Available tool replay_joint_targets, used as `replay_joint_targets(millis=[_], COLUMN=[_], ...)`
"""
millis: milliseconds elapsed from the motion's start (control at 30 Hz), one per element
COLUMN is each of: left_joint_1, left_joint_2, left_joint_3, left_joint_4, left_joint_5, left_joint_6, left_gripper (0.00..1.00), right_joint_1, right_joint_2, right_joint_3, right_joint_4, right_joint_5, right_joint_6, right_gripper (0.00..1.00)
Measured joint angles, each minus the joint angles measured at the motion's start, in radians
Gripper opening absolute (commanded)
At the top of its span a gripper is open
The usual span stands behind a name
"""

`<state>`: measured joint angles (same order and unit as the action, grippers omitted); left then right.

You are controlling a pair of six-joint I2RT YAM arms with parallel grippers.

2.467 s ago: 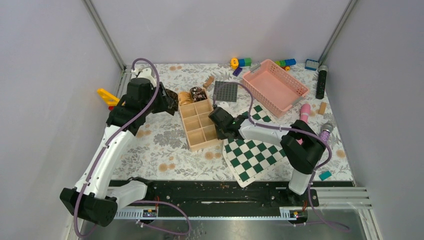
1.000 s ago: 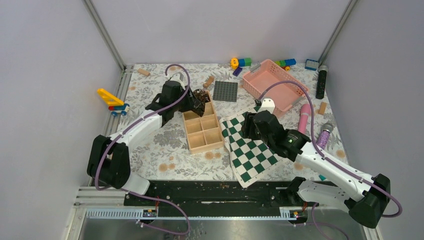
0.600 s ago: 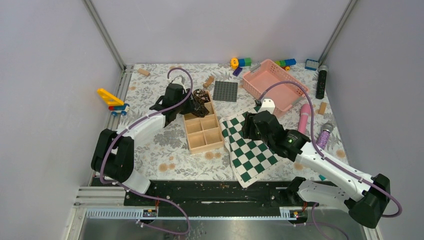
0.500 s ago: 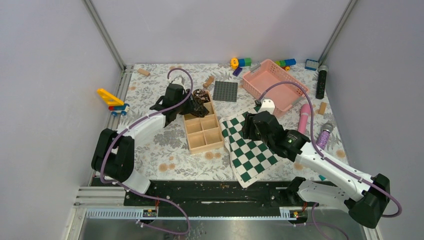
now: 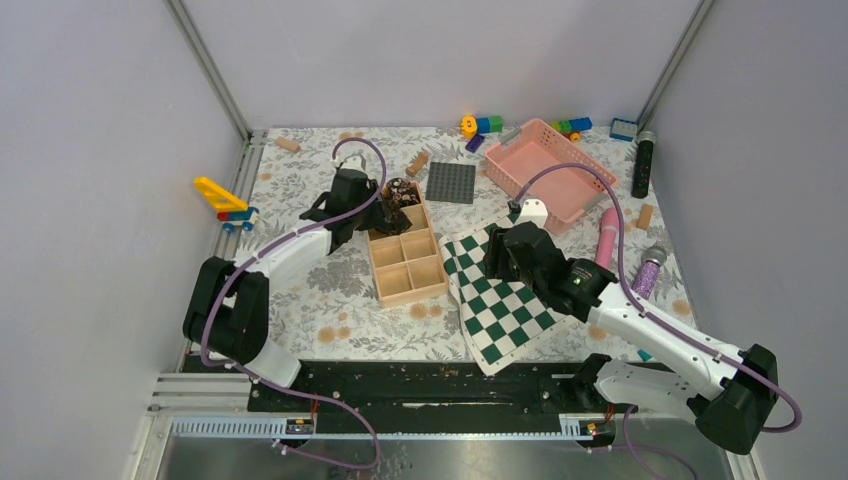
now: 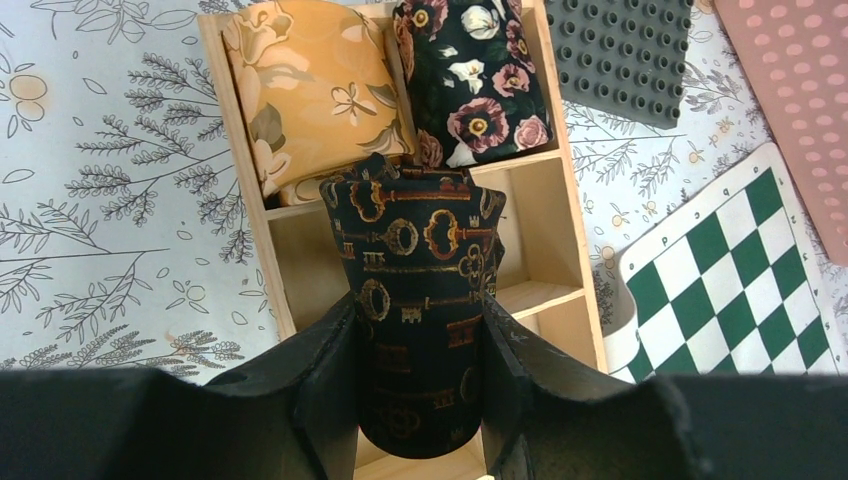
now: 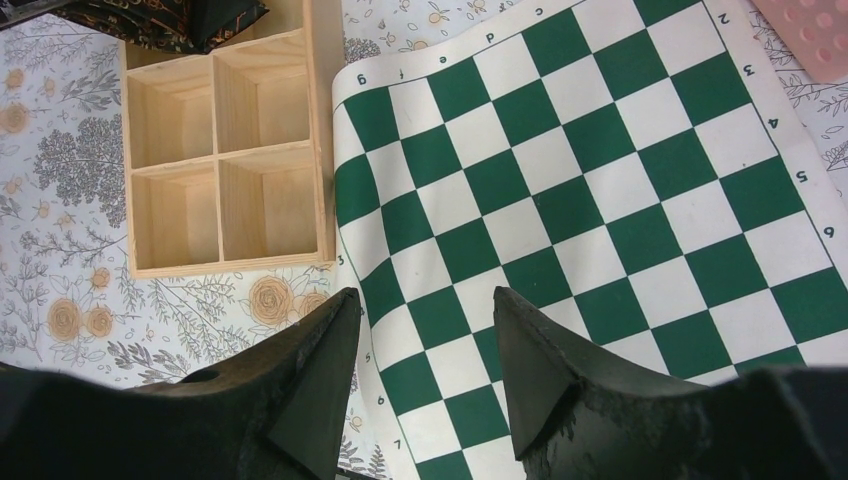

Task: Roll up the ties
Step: Place the tie in the storage box.

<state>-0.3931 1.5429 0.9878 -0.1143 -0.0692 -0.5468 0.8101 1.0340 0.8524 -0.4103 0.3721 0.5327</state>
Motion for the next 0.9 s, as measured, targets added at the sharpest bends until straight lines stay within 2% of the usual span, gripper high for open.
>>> replay_joint_targets(millis=[900], left_joint_1=[-0.001], left_joint_2=[0.051], left_joint_3=[-0.022], left_joint_4=[-0.019], left_joint_5=[-0.076], left_joint_6=[0.0], left_gripper=[0.19], right_joint_1=[-0.001], right_joint_2=[0.018], right_joint_3=[0.0], right_joint_4=[0.0], right_joint_5=[-0.018], right_joint_6=[0.015], right_gripper=[0.59])
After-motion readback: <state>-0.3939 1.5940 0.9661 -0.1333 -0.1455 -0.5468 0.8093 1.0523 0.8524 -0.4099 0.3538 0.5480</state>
